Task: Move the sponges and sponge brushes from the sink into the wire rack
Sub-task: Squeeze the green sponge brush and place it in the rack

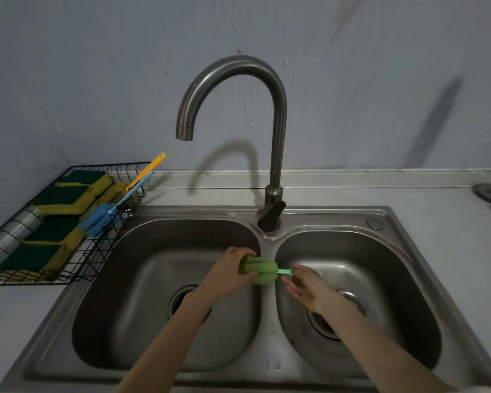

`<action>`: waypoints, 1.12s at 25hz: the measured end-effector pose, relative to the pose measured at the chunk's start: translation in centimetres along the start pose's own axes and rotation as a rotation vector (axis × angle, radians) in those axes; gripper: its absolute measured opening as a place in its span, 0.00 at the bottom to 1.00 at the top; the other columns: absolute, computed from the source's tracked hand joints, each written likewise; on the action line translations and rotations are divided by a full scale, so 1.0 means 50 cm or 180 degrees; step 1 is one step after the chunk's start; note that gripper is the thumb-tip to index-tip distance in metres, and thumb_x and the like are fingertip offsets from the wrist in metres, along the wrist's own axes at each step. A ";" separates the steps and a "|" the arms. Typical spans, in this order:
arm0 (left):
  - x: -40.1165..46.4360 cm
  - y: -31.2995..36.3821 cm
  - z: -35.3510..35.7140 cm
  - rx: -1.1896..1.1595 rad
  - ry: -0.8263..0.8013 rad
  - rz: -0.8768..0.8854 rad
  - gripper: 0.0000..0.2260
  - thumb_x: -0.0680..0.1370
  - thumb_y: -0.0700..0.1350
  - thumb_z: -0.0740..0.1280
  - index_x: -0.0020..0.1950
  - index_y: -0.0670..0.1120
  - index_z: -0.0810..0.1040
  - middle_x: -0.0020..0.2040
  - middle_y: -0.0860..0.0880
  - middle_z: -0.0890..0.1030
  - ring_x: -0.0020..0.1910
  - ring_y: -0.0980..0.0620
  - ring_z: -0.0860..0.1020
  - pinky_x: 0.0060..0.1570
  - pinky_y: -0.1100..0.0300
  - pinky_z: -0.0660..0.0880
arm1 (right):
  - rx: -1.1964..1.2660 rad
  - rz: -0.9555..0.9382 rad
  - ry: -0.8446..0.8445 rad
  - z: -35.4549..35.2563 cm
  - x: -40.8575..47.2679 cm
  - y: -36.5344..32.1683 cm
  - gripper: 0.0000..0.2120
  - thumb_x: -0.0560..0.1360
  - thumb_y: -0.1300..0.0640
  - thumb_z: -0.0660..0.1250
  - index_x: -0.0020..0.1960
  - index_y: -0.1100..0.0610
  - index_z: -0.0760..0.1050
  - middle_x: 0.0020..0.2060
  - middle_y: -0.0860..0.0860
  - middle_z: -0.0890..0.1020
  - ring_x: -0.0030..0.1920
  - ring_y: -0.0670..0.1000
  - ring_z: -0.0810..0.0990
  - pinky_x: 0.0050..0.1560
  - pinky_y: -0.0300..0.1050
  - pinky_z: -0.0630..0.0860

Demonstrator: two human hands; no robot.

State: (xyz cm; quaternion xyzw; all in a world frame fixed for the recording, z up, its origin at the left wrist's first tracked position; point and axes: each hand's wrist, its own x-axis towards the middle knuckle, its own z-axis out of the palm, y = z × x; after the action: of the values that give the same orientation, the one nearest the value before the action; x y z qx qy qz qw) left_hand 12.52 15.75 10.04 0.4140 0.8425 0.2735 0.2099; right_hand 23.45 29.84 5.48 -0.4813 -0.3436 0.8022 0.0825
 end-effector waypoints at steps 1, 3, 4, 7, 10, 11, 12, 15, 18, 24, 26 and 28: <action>-0.008 -0.005 -0.007 -0.0037 0.0035 0.0032 0.20 0.73 0.43 0.67 0.64 0.45 0.69 0.64 0.43 0.69 0.57 0.51 0.71 0.48 0.73 0.60 | 0.0046 -0.0066 0.0008 0.005 -0.007 0.000 0.05 0.79 0.64 0.55 0.49 0.58 0.69 0.38 0.55 0.76 0.36 0.48 0.78 0.53 0.44 0.73; -0.023 -0.014 -0.025 -0.0111 0.0117 0.0096 0.20 0.73 0.43 0.67 0.64 0.45 0.69 0.63 0.43 0.69 0.53 0.54 0.69 0.45 0.74 0.59 | 0.0107 -0.0231 0.0024 0.018 -0.016 0.000 0.06 0.78 0.64 0.57 0.44 0.57 0.69 0.36 0.54 0.77 0.31 0.45 0.79 0.41 0.39 0.75; -0.031 -0.019 -0.037 -0.0158 0.0181 0.0113 0.20 0.73 0.43 0.68 0.64 0.45 0.70 0.62 0.42 0.70 0.52 0.55 0.68 0.46 0.73 0.60 | 0.0153 -0.0327 0.0024 0.028 -0.021 0.001 0.06 0.78 0.64 0.58 0.43 0.57 0.69 0.35 0.53 0.77 0.29 0.44 0.80 0.35 0.37 0.76; -0.058 -0.039 -0.069 -0.0301 0.0357 0.0055 0.24 0.67 0.49 0.66 0.63 0.45 0.71 0.60 0.43 0.71 0.53 0.53 0.71 0.50 0.70 0.62 | 0.0389 -0.0610 -0.0042 0.067 -0.045 0.008 0.03 0.78 0.62 0.59 0.45 0.57 0.69 0.33 0.53 0.76 0.22 0.41 0.79 0.24 0.33 0.74; -0.085 -0.062 -0.099 -0.0384 0.0415 0.0005 0.28 0.63 0.49 0.63 0.63 0.45 0.71 0.56 0.47 0.68 0.56 0.49 0.72 0.53 0.69 0.63 | 0.0727 -0.0748 -0.0117 0.111 -0.075 0.018 0.07 0.78 0.59 0.60 0.40 0.56 0.71 0.26 0.50 0.80 0.20 0.40 0.79 0.22 0.30 0.74; -0.095 -0.070 -0.110 -0.0390 0.0430 0.0011 0.27 0.64 0.49 0.65 0.63 0.45 0.71 0.56 0.47 0.68 0.56 0.50 0.72 0.54 0.69 0.63 | 0.0854 -0.0824 -0.0171 0.129 -0.088 0.020 0.09 0.78 0.58 0.60 0.39 0.56 0.71 0.25 0.50 0.79 0.20 0.40 0.79 0.23 0.30 0.74; -0.105 -0.083 -0.123 -0.0375 0.0470 0.0029 0.26 0.66 0.47 0.67 0.63 0.45 0.71 0.56 0.46 0.68 0.56 0.50 0.72 0.54 0.69 0.63 | 0.0951 -0.0932 -0.0237 0.151 -0.099 0.025 0.09 0.78 0.58 0.60 0.39 0.56 0.71 0.27 0.52 0.77 0.20 0.40 0.79 0.24 0.30 0.75; -0.135 -0.121 -0.173 -0.0388 0.0675 0.0136 0.23 0.70 0.42 0.69 0.63 0.45 0.70 0.60 0.43 0.69 0.53 0.53 0.70 0.52 0.70 0.63 | 0.1069 -0.1363 -0.0437 0.229 -0.130 0.037 0.10 0.78 0.57 0.59 0.38 0.54 0.71 0.30 0.50 0.73 0.24 0.42 0.77 0.30 0.32 0.77; -0.161 -0.162 -0.231 -0.0425 0.0981 0.0240 0.21 0.71 0.40 0.69 0.63 0.45 0.71 0.57 0.46 0.70 0.53 0.55 0.68 0.53 0.67 0.63 | 0.1080 -0.1614 -0.0638 0.312 -0.153 0.047 0.11 0.78 0.57 0.59 0.37 0.53 0.71 0.24 0.47 0.74 0.25 0.42 0.74 0.32 0.33 0.74; -0.216 -0.266 -0.351 -0.0648 0.1583 0.0216 0.19 0.72 0.37 0.67 0.63 0.43 0.71 0.57 0.46 0.68 0.56 0.53 0.67 0.55 0.66 0.63 | 0.0665 -0.1798 -0.1060 0.477 -0.172 0.074 0.11 0.78 0.59 0.58 0.38 0.54 0.70 0.28 0.49 0.77 0.26 0.40 0.78 0.28 0.31 0.75; -0.229 -0.302 -0.383 -0.0753 0.1941 0.0165 0.19 0.71 0.36 0.66 0.62 0.41 0.71 0.62 0.41 0.70 0.61 0.47 0.68 0.62 0.57 0.65 | 0.0441 -0.1798 -0.1170 0.532 -0.176 0.089 0.11 0.79 0.60 0.57 0.39 0.54 0.70 0.33 0.51 0.76 0.28 0.41 0.80 0.29 0.31 0.77; -0.232 -0.336 -0.405 -0.0676 0.2151 -0.0023 0.20 0.70 0.34 0.66 0.62 0.41 0.71 0.65 0.39 0.69 0.65 0.44 0.67 0.67 0.51 0.64 | 0.0237 -0.1742 -0.1262 0.583 -0.178 0.104 0.11 0.79 0.61 0.56 0.39 0.56 0.69 0.35 0.52 0.76 0.30 0.42 0.81 0.32 0.31 0.78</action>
State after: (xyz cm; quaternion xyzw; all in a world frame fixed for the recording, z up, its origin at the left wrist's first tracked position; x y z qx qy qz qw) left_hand -2.41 -8.01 16.27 0.2730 0.8326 0.4803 -0.0379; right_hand 4.99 8.05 17.31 -0.2024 -0.4399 0.8403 0.2439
